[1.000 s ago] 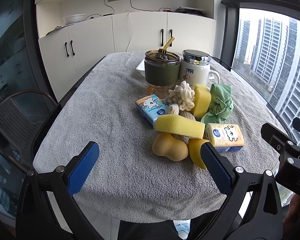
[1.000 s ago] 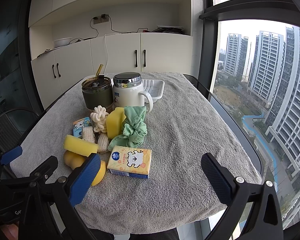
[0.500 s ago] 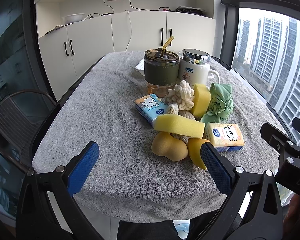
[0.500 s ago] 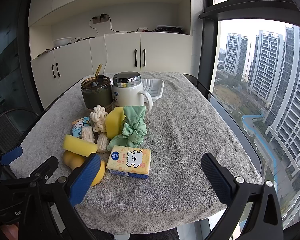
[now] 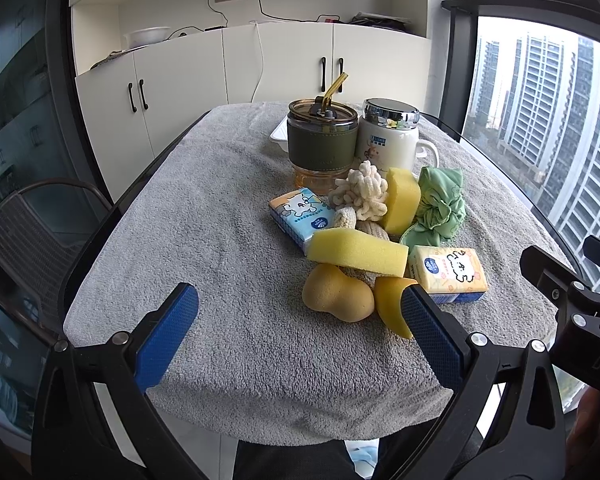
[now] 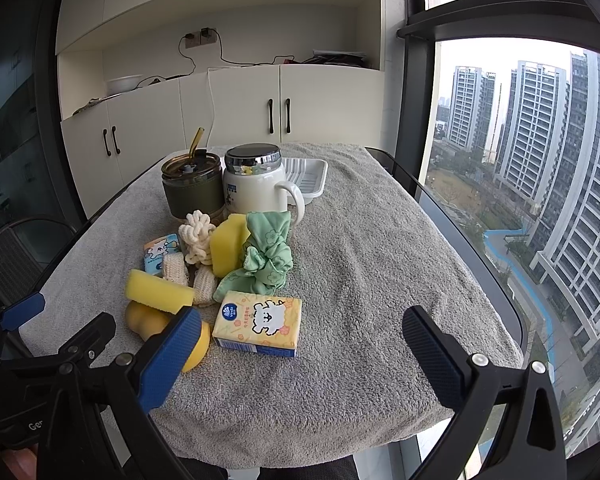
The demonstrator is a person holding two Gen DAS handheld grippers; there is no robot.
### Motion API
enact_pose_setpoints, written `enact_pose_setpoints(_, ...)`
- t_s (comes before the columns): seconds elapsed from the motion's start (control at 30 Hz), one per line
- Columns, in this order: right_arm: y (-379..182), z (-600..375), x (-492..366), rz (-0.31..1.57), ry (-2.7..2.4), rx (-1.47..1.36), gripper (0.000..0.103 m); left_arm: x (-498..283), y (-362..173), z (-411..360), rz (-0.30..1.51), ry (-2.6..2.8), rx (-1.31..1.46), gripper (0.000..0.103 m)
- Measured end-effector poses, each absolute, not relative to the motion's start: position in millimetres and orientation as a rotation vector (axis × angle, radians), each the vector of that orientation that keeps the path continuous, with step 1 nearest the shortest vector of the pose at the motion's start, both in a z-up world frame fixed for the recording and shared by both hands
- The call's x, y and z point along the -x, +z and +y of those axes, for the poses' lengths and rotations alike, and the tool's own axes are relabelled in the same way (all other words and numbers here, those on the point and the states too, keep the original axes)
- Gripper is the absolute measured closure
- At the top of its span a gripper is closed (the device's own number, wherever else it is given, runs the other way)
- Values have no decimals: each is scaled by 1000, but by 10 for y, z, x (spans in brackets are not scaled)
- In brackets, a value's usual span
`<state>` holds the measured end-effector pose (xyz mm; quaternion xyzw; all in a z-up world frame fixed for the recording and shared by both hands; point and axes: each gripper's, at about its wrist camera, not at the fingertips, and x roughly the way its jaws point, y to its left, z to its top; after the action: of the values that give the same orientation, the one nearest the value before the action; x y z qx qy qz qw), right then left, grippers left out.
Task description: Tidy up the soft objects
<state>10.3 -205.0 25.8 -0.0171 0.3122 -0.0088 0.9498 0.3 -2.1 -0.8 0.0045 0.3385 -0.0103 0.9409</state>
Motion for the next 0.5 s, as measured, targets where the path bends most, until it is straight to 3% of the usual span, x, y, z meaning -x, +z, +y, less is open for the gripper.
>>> enact_pose_setpoints(0.5,270,-2035,-123,636,-18,34,0,5,-3,-23,691,-21,-10,0)
